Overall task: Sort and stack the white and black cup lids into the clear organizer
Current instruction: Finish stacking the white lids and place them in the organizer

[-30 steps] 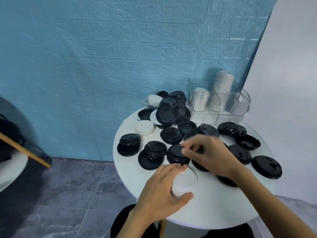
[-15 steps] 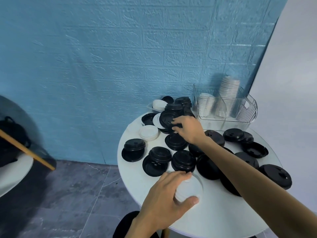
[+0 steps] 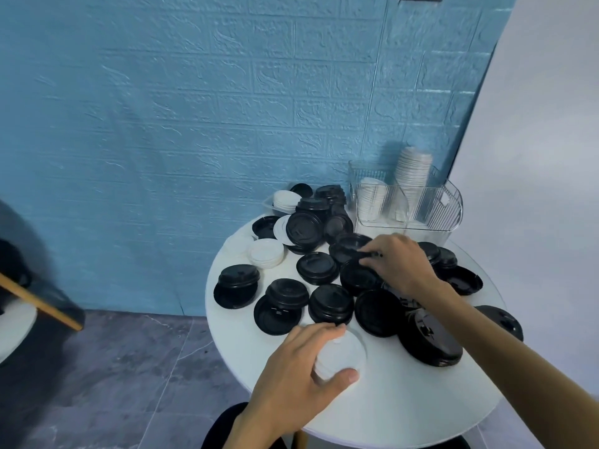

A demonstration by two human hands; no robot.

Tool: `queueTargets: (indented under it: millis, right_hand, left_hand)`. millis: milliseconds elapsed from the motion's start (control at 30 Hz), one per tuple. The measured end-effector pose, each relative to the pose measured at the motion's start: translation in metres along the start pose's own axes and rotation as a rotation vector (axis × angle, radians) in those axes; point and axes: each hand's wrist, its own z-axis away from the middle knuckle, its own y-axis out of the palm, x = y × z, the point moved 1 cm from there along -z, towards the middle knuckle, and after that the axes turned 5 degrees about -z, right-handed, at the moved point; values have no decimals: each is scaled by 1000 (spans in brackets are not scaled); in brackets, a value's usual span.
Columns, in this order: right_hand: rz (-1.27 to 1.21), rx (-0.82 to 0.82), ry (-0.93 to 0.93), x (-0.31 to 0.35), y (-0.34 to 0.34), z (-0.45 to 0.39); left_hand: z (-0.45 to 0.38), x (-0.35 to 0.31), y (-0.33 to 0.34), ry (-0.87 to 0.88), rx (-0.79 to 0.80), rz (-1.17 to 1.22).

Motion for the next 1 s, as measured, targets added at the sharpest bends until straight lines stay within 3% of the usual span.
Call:
queueTargets:
  millis: [233, 433, 533, 700, 1000]
  right_hand:
    - [86, 140, -43, -7, 9, 10]
    - [-42, 38, -79, 28, 2, -23]
    - [-123, 95, -91, 59, 19, -50]
    - [-19, 189, -89, 85, 55, -88]
    - [6, 178, -80, 80, 74, -103]
  left_hand:
    - [-1, -2, 0, 8, -1, 4]
    - [-1, 0, 1, 11, -9, -1]
    - [-2, -1, 1, 14, -5, 1]
    - [-3, -3, -1, 19, 6, 1]
    - [-5, 1, 1, 18, 8, 4]
